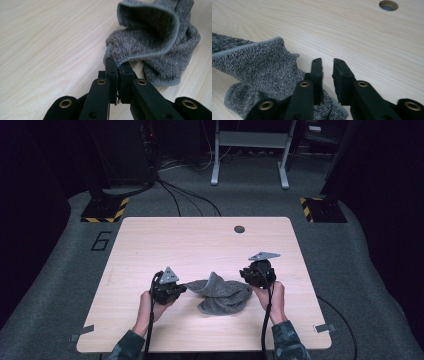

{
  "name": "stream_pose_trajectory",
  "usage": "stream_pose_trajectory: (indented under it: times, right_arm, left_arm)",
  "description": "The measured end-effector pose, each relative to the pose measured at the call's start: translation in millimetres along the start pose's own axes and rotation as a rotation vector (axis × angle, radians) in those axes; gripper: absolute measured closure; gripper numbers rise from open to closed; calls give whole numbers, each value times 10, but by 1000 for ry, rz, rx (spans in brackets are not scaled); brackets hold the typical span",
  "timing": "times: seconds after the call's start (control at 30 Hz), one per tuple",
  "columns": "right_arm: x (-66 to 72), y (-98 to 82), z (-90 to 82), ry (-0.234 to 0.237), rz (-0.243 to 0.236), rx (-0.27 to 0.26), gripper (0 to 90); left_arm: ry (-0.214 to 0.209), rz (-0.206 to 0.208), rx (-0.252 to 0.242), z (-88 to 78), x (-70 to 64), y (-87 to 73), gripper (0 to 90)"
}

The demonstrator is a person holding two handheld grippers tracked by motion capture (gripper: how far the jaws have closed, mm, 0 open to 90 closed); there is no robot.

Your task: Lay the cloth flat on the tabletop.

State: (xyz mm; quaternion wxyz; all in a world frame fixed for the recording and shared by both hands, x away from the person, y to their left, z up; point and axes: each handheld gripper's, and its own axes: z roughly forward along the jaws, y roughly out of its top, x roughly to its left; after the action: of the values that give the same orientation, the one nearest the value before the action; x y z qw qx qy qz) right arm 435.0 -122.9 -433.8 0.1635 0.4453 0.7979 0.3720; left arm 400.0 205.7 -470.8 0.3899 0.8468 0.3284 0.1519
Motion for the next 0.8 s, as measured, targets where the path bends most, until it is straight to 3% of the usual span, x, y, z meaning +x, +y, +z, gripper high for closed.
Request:
stream_pose_trajectory:
  times: [0.03, 0.13, 0.2, 0.23, 0.33, 0.37, 0.43, 0.57, 0.63, 0.67, 0.7, 0.77, 0.8]
  right_arm:
    - [0, 0, 0, 0, 0, 0, 699]
    - [55, 86, 83, 42, -5, -1, 492]
    - [135, 204, 142, 61, -8, 3, 432]
    - [174, 275, 187, 65, -36, -1, 396]
    - [280, 417, 281, 91, -51, 9, 377]
    - [333, 480, 339, 89, -68, 34, 369]
    - [427, 566, 521, 87, -83, 84, 379]
    - [391, 532, 659, 116, -71, 119, 387]
    - [392, 456, 796, 123, -52, 171, 480]
    - [392, 456, 796, 123, -52, 171, 480]
    - [414, 395, 860, 125, -47, 213, 610]
    - [417, 330, 860, 109, -52, 219, 741]
    - [417, 330, 860, 109, -52, 219, 741]
  left_arm:
    - [-7, -14, -2, 20, -8, -21, 876]
    - [-43, -25, 5, 83, -18, -77, 799]
    - [-52, -25, 9, 95, -20, -81, 756]
    - [-52, -34, 6, 120, -28, -81, 744]
    - [-52, -30, 8, 126, -32, -75, 787]
    - [-48, -27, 13, 122, -37, -72, 787]
    - [-50, -19, 15, 119, -50, -80, 860]
    - [-48, -7, 10, 105, -54, -89, 878]
    - [-49, -12, -1, 105, -58, -99, 880]
    - [-49, -12, -1, 105, -58, -99, 882]
    - [-45, -10, -6, 90, -64, -104, 883]
    - [-42, -4, -10, 70, -76, -109, 884]
    - [-42, -4, -10, 70, -76, -109, 884]
